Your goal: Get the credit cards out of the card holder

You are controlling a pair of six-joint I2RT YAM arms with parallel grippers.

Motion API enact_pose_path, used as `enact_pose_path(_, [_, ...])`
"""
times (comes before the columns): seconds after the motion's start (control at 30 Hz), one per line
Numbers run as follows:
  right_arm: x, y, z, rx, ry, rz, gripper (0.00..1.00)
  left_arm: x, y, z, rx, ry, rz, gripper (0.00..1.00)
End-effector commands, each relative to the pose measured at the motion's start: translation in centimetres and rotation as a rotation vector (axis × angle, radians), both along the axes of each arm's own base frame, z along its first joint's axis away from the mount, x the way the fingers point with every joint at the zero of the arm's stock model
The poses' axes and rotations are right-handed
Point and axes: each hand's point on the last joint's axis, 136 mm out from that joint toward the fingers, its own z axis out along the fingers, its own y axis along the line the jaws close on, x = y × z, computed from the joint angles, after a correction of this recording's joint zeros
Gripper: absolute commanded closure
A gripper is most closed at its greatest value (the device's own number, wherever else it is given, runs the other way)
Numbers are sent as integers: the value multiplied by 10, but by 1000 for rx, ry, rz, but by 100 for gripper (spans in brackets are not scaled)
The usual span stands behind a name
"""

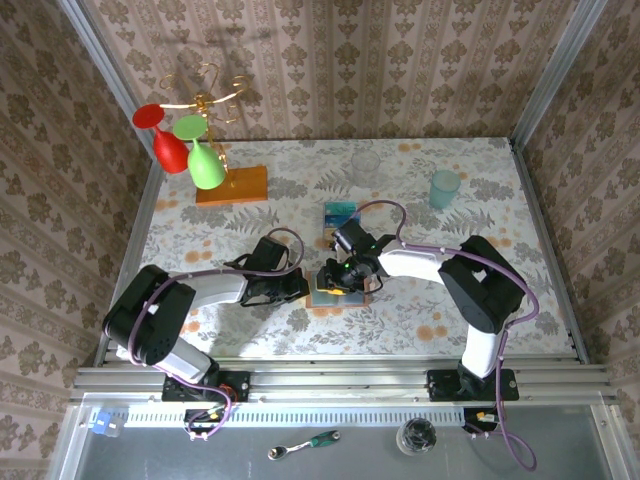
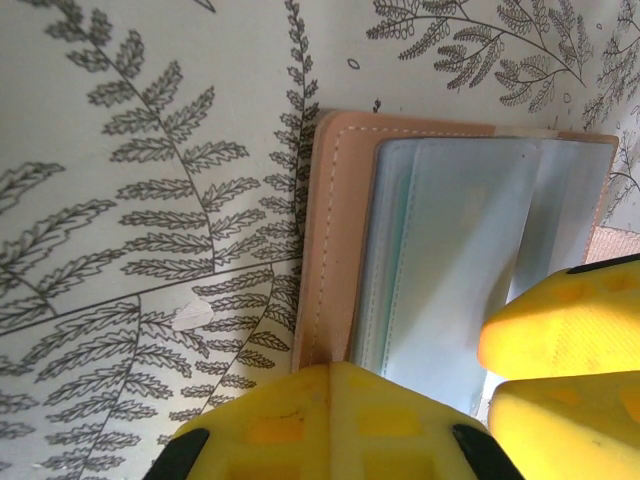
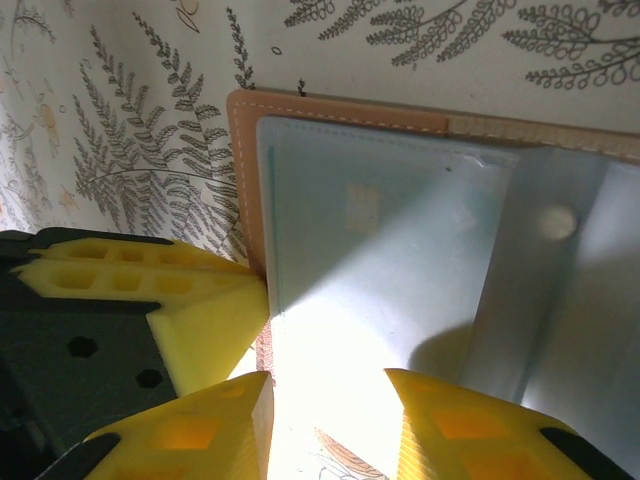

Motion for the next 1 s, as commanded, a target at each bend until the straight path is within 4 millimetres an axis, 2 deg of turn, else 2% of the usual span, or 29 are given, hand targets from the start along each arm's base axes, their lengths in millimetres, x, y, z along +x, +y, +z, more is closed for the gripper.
enact_pose_path(0.0, [1, -2, -5, -47, 1, 8, 64, -5, 2, -8, 16, 30, -6, 100])
enact_pose_path(0.37, [1, -25, -5, -165, -40, 6, 64, -5, 3, -10, 24, 32, -6, 100])
enact_pose_path(0.73, [2, -31, -4, -165, -49, -6, 63, -2, 2, -8, 25, 29, -6, 100])
enact_pose_path(0.97, [1, -30, -5, -115, -40, -13, 66, 8, -1, 10, 27, -10, 4, 99])
